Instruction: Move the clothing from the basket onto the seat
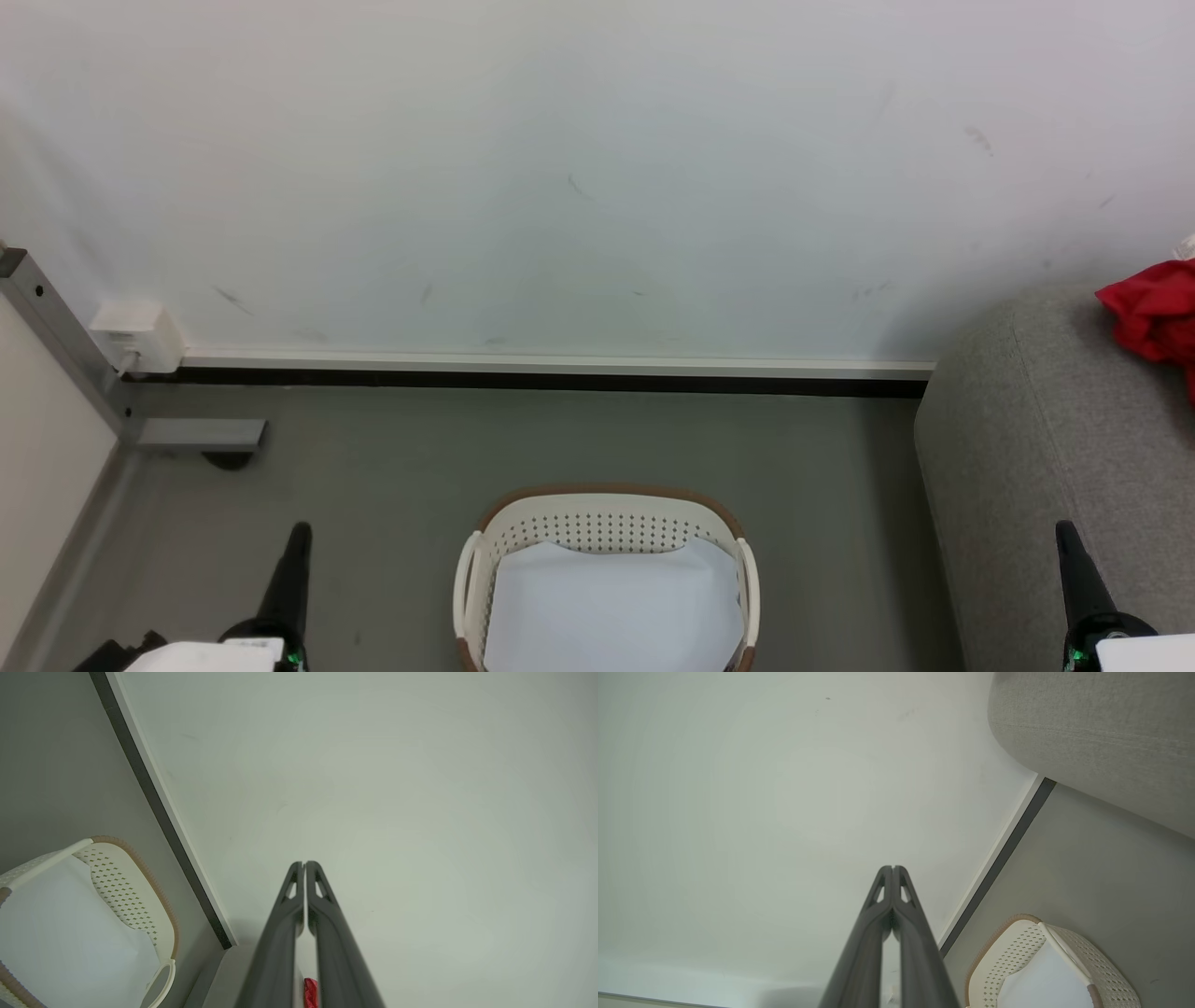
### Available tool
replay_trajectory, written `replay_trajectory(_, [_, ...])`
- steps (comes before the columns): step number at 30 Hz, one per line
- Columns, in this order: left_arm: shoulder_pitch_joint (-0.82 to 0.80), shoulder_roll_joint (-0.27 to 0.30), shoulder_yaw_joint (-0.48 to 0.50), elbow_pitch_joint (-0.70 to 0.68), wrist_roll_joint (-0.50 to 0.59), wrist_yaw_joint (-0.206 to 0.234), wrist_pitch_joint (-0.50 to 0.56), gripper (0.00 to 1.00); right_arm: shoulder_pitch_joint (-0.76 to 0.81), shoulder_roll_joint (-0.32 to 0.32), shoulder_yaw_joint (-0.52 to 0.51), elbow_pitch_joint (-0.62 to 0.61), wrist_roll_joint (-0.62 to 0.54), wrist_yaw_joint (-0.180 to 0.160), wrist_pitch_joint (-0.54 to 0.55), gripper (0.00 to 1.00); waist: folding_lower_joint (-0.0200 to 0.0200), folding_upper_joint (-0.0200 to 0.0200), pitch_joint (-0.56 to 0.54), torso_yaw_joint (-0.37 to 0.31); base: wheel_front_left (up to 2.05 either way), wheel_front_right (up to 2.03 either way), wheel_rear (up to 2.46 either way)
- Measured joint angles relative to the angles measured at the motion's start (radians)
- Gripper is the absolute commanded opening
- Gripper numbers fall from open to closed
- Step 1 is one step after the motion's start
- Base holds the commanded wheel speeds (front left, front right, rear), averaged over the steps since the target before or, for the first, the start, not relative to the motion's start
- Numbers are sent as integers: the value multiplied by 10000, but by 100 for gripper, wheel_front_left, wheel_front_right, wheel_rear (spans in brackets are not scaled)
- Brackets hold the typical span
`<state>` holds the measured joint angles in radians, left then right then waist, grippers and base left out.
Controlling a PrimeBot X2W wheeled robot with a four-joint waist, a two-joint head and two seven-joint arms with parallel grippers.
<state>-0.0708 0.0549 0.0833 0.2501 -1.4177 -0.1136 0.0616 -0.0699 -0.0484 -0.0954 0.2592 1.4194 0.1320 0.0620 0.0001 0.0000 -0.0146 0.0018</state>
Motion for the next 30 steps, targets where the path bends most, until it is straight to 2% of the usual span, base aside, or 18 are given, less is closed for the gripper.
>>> replay_trajectory(30, [-346, -61, 311, -27, -1873, -169, 523, 0, -321, -2, -171, -117, 1925, 0, 523, 0, -1, 0, 177, -19, 0, 0, 0])
